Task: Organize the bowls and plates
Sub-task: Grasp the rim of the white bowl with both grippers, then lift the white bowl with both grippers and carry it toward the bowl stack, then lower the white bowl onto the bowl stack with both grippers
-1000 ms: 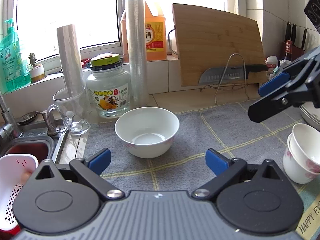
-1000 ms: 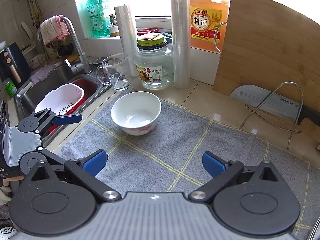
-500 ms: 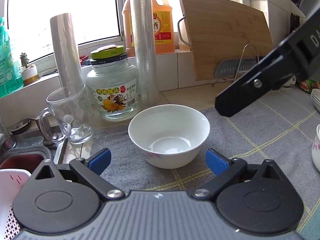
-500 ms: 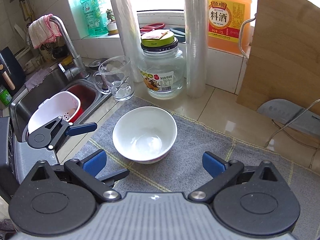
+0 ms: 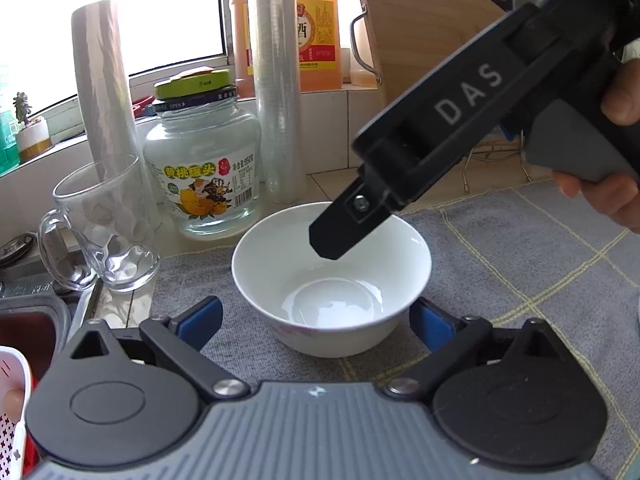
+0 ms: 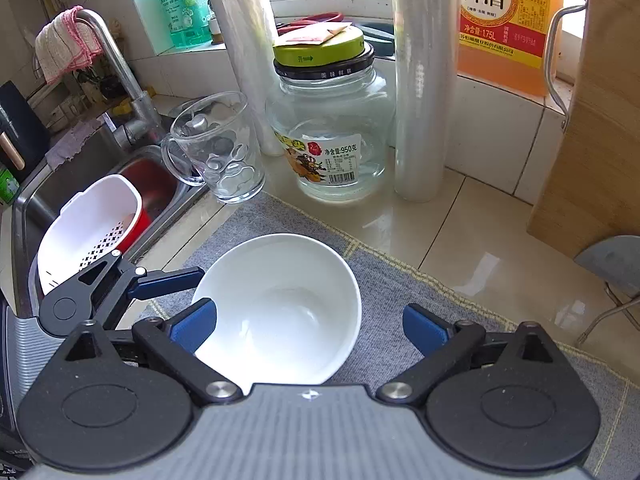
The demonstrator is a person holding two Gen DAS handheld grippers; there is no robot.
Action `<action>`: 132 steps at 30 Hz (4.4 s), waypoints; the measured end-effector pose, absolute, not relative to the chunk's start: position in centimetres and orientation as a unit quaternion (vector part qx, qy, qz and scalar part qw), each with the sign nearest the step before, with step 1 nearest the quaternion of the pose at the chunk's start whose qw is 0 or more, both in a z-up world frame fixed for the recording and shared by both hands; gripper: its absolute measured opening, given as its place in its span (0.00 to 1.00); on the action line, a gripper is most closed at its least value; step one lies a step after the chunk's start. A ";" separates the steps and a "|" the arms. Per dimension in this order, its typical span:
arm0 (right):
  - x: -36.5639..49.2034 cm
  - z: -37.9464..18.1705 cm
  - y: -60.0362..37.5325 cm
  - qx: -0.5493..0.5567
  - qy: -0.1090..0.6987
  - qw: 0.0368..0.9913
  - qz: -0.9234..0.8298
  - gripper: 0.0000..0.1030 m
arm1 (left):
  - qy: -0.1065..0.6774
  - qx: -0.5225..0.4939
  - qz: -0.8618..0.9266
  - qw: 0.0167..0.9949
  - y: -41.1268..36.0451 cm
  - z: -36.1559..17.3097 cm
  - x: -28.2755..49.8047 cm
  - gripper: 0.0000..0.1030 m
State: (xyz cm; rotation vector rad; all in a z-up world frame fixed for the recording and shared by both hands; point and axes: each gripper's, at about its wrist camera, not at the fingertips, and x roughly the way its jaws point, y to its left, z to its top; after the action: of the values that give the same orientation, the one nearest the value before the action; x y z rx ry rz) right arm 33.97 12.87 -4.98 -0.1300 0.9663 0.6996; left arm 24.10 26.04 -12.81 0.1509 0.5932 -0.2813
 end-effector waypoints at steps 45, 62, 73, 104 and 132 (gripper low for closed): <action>34.3 -5.2 13.5 -0.054 0.478 0.800 0.358 0.70 | 0.292 0.084 -0.181 0.936 25.6 -11.2 23.3 0.89; 28.2 -2.9 9.3 -0.023 0.481 0.803 0.352 0.70 | 0.310 0.094 -0.218 0.921 22.9 -8.6 18.3 0.89; 24.8 -1.7 5.9 -0.010 0.481 0.811 0.332 0.70 | 0.312 0.106 -0.249 0.910 20.7 -7.3 15.9 0.89; 17.0 1.3 -5.7 0.017 0.464 0.849 0.251 0.70 | 0.286 0.145 -0.350 0.880 12.5 -4.8 12.1 0.89; 14.9 -0.4 -11.3 0.037 0.487 0.851 0.192 0.70 | 0.304 0.154 -0.404 0.849 7.1 -6.7 11.8 0.89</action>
State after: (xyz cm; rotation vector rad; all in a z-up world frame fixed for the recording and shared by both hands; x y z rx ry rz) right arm 14.93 -11.30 -0.41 0.0773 1.0254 0.4042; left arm 11.80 7.07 -6.67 0.3243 0.6403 -0.8521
